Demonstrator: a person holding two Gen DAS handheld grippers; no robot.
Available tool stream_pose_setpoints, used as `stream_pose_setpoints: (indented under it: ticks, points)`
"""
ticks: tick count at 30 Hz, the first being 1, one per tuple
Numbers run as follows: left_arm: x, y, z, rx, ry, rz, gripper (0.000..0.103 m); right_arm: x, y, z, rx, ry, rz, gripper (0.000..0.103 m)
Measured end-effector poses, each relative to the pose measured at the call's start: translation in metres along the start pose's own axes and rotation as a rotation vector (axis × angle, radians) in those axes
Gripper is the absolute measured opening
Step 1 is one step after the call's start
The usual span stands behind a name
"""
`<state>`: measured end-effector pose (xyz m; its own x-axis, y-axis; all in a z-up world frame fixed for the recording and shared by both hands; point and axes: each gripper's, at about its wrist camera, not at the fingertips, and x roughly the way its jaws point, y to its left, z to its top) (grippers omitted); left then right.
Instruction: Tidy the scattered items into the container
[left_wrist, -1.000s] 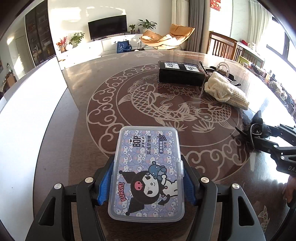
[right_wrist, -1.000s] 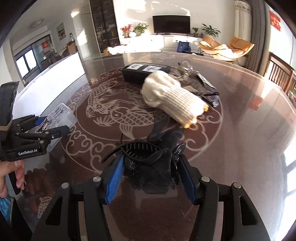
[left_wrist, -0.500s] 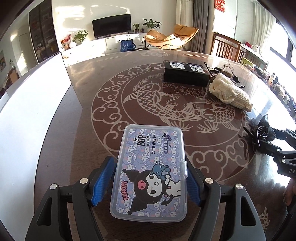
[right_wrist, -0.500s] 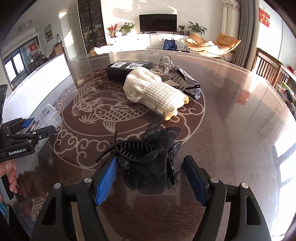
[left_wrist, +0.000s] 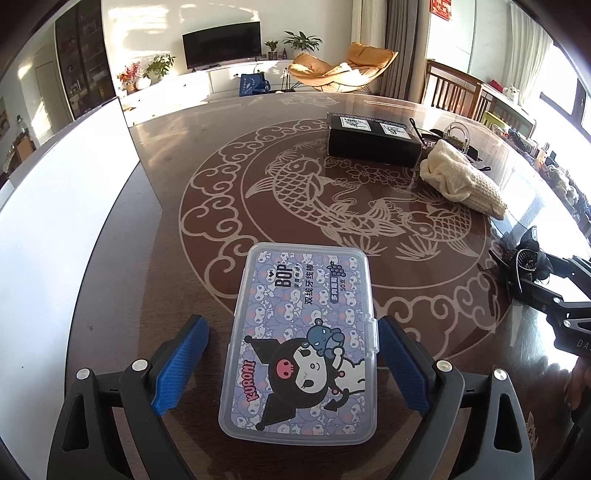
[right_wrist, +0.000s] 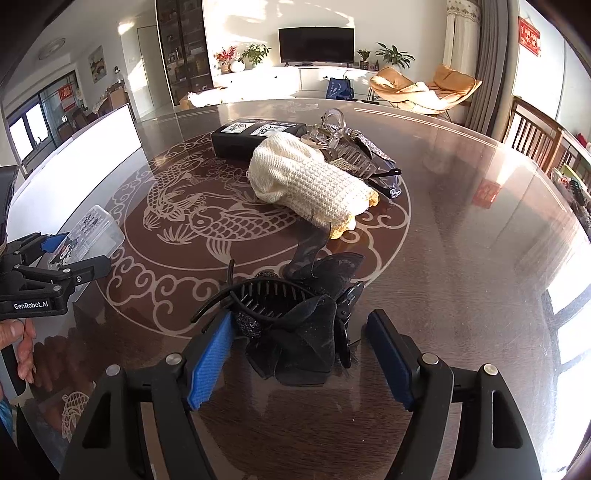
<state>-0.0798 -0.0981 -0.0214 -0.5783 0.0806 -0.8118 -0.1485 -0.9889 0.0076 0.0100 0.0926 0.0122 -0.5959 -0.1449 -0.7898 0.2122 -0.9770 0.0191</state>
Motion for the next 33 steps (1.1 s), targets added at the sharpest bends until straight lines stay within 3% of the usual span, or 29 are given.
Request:
stream_pose_setpoints:
  ticks: [33]
  points:
    - [-0.0005,0.0010,0.0005,0.001,0.000,0.000,0.095,0.0012,0.0033,-0.0008,-0.011,0.005,-0.010,0.076]
